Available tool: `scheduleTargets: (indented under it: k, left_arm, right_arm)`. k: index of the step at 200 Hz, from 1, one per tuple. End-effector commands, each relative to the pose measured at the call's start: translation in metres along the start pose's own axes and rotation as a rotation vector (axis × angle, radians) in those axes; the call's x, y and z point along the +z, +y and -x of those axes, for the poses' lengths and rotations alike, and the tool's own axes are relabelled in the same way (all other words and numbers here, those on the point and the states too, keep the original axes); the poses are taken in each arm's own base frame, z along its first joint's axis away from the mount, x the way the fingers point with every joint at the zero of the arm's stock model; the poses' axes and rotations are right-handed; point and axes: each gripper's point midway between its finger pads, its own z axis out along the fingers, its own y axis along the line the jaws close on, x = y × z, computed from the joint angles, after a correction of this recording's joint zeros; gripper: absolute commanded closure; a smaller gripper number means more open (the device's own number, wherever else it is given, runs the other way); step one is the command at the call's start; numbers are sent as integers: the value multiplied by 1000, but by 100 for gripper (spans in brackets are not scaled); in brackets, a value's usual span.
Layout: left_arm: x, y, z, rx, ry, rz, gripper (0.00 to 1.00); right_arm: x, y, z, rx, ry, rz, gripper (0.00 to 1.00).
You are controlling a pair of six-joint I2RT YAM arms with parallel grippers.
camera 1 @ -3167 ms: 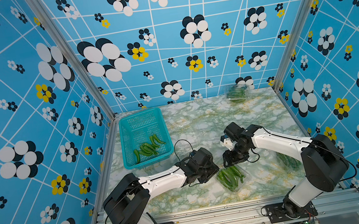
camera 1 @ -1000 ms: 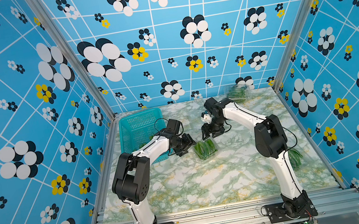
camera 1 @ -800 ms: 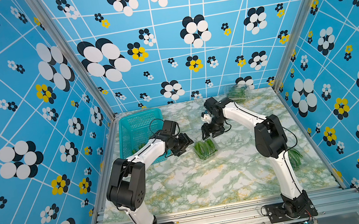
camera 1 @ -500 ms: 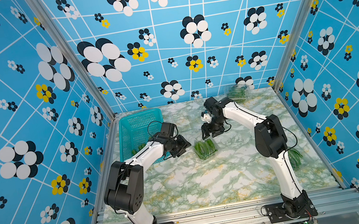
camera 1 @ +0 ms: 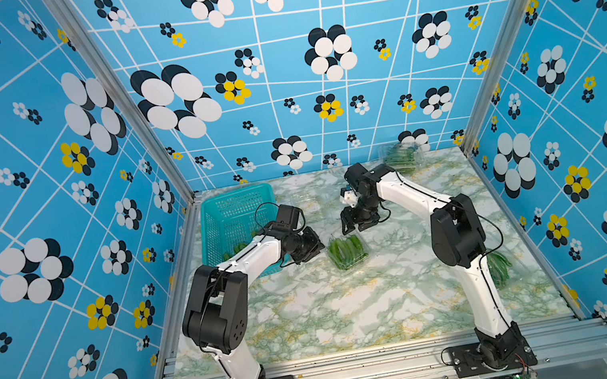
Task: Take small green peppers out of containers
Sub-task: Open the packing box at the center of the board.
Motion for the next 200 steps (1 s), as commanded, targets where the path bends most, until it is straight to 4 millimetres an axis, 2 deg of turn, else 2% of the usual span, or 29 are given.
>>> scheduleTargets:
  k: [1, 73, 92, 143, 200]
  left_arm:
    - [7, 7, -6, 9, 35, 47, 77]
    - [17, -12, -12, 47, 61, 47, 80]
    - [17, -12, -12, 45, 54, 53, 74]
    - [3, -11, -7, 33, 13, 34, 73]
    - [0, -15, -7, 27, 0, -13, 77]
  right_arm:
    - [2, 0, -2, 0, 13, -10, 35]
    - [-3, -14, -5, 32, 2, -7, 36]
    - [-5, -16, -6, 36, -3, -7, 36]
    - [-7, -14, -4, 38, -11, 4, 36]
    - [-7, -15, -4, 39, -10, 5, 36]
